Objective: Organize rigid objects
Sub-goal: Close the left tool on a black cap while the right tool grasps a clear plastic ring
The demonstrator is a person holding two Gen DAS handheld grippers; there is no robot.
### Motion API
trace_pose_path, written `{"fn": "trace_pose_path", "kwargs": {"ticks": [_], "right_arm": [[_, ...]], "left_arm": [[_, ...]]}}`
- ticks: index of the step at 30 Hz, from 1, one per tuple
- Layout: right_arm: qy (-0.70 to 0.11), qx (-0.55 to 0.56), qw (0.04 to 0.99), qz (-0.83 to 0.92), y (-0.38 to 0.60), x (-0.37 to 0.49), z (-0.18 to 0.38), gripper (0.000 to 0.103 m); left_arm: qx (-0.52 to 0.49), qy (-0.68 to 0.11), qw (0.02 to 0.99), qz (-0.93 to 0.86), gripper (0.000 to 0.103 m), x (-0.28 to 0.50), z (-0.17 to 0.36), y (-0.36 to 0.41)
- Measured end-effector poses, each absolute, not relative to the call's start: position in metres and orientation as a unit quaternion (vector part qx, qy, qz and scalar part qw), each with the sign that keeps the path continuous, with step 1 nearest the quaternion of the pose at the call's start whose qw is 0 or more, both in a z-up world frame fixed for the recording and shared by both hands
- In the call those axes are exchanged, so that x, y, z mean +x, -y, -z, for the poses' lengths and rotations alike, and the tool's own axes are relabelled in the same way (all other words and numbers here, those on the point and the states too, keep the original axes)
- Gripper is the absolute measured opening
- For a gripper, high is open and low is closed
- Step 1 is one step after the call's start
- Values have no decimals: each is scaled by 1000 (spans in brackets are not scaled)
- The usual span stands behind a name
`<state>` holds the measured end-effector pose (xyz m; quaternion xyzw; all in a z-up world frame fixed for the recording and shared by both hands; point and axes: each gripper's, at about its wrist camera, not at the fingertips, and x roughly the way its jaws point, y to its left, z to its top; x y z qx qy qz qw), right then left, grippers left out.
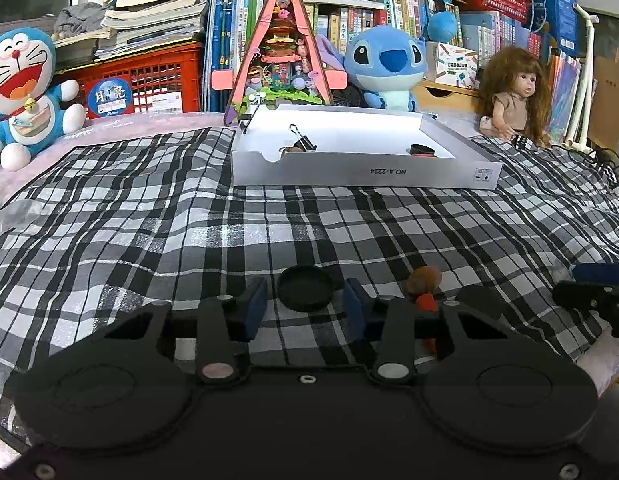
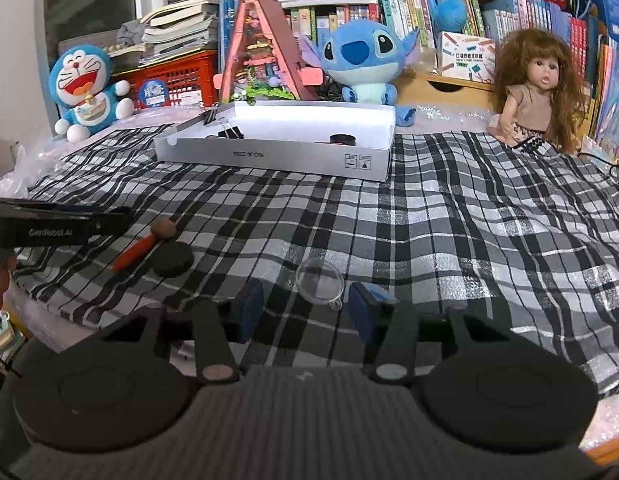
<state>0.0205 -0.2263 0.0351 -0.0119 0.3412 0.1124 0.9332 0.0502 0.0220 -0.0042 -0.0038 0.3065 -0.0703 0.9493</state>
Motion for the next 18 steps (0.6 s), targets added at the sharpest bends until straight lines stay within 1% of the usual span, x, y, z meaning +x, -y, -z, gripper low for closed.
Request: {"fn": "trace_pose_path", "kwargs": {"ticks": [4,5,8,18], "right_arm": [[-346,-3,932,-109,225,29,-31,46],[-347,0,931,-109,225,31,-31,43],[-347,1,931,-110,223,34,-30,34],[-329,-11,937,-116,216,41,-41,33]], "left_arm": [[-7,-307,949,72,32,54,5,-20],[-8,-306,949,72,30,55,5,-20],[-3,-305,950,71,30,55,5,-19],[-4,-297,952,78,29,59,-6,-15]]}}
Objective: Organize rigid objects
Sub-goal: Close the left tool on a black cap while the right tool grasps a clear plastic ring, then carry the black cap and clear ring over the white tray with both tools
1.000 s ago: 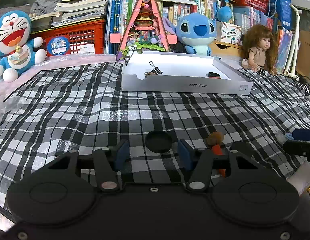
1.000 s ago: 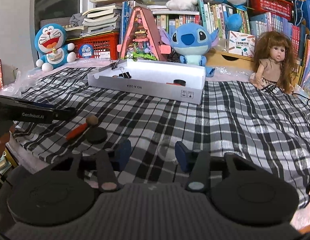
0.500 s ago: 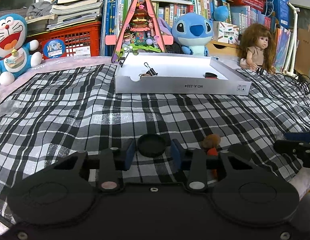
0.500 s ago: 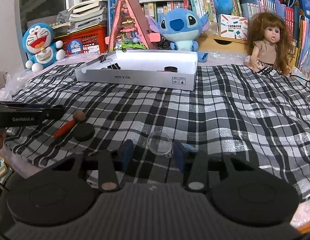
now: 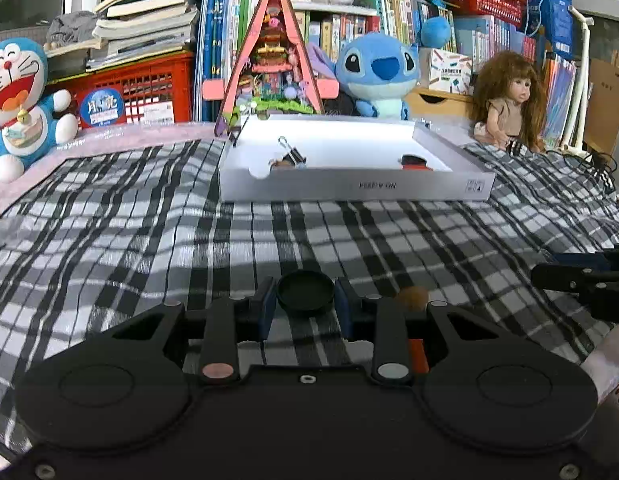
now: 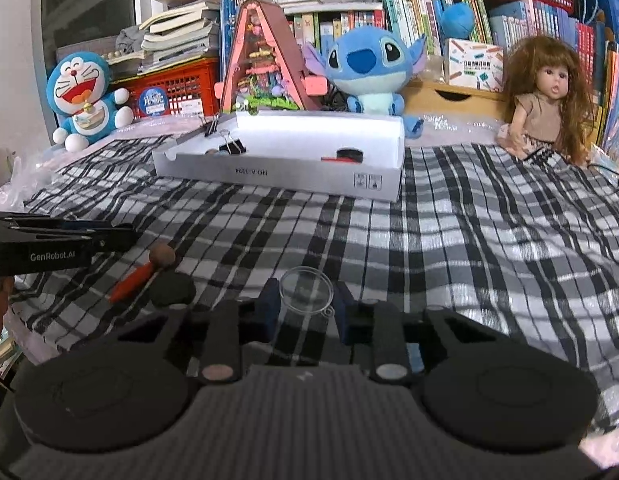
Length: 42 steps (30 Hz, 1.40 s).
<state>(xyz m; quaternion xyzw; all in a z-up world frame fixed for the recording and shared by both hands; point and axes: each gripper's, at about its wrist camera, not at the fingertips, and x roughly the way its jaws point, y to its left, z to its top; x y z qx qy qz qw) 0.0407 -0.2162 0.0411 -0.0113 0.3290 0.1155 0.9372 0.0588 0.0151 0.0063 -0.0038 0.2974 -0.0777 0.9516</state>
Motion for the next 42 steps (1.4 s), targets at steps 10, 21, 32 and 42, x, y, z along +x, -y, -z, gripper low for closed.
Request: {"fn": "trace_pose_path", "kwargs": {"ticks": [10,21,32,42], "right_arm": [[-308,-10,945,-111,212,64,-64,33],[-307,3,946,-100,214,97,-78,34],[-318,14,943,-96,218,151,-100,34],[-336,29,938,-77,221,213,-114,34]], "left_arm": [[-15,-284,956,75,29,75,-34,-18],[-28,-280,956,76,29,99,-53,-16],[-53,-298,949,83,29,159,-77,-18],[-77,-321,940,84,29,227,-89,-17]]}}
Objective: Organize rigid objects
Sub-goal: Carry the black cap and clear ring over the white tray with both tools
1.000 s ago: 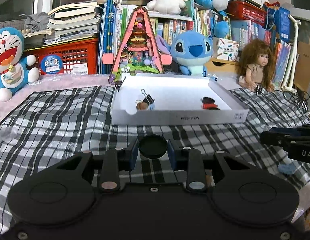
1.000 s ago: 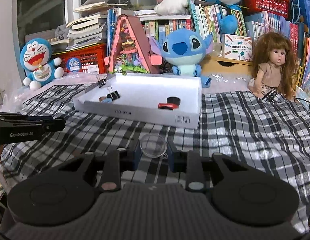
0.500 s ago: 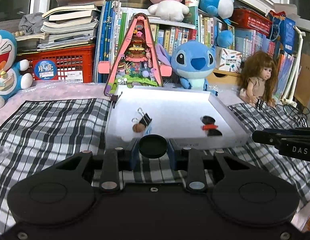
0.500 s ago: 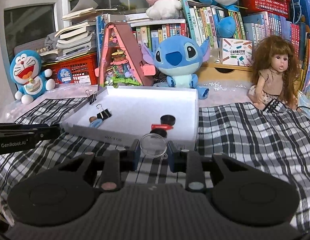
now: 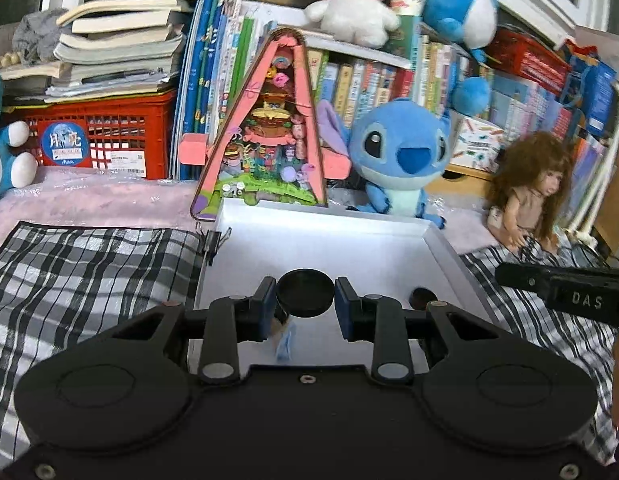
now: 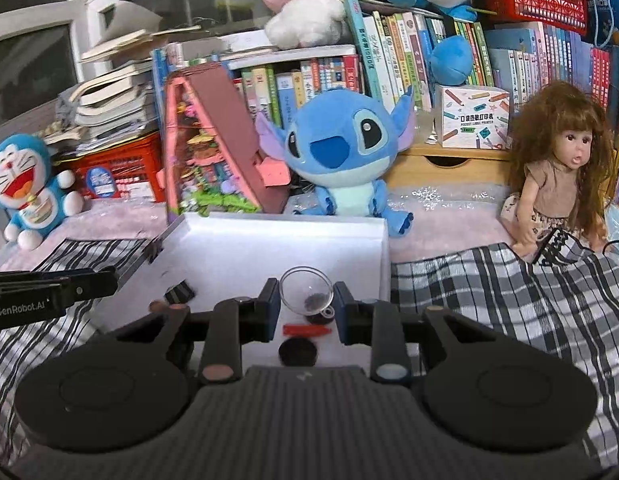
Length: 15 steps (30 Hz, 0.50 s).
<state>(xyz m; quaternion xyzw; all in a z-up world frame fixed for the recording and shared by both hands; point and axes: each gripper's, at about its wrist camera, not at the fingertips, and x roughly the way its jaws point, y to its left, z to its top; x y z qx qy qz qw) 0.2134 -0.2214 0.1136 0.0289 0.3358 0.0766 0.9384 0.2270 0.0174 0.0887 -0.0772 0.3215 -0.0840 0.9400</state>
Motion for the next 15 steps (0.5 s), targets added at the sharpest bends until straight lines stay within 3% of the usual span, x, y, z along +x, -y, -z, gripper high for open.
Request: {"fn": "trace_pose_path", "kwargs": {"ticks": [15], "right_arm": [[-395,55,915,-52,225,298,-86,34]], "left_arm": [[-73,-375,923,38,29,318,-55,-11]]}}
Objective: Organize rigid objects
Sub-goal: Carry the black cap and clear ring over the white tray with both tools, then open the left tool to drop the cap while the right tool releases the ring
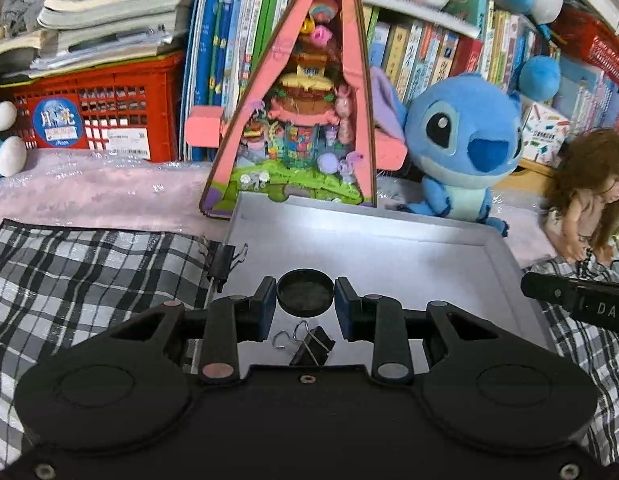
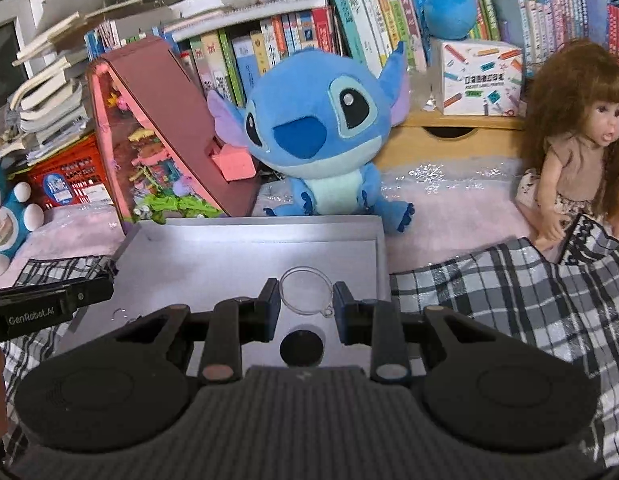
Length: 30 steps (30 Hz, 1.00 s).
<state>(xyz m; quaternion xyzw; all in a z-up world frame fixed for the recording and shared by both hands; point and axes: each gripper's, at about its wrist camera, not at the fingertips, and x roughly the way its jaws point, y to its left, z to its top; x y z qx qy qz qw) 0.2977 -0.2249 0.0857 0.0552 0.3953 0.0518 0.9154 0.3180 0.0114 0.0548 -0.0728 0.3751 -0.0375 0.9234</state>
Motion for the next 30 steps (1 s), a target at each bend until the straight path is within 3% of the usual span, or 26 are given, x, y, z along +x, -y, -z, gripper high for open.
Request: {"fn": "trace_pose_path", "kwargs": {"ticks": [30], "right_arm": [[-444,30,895,-44,207,335,-30,34]], "left_arm": [[-35,-385,922,27,30,344,-17,-3]]}}
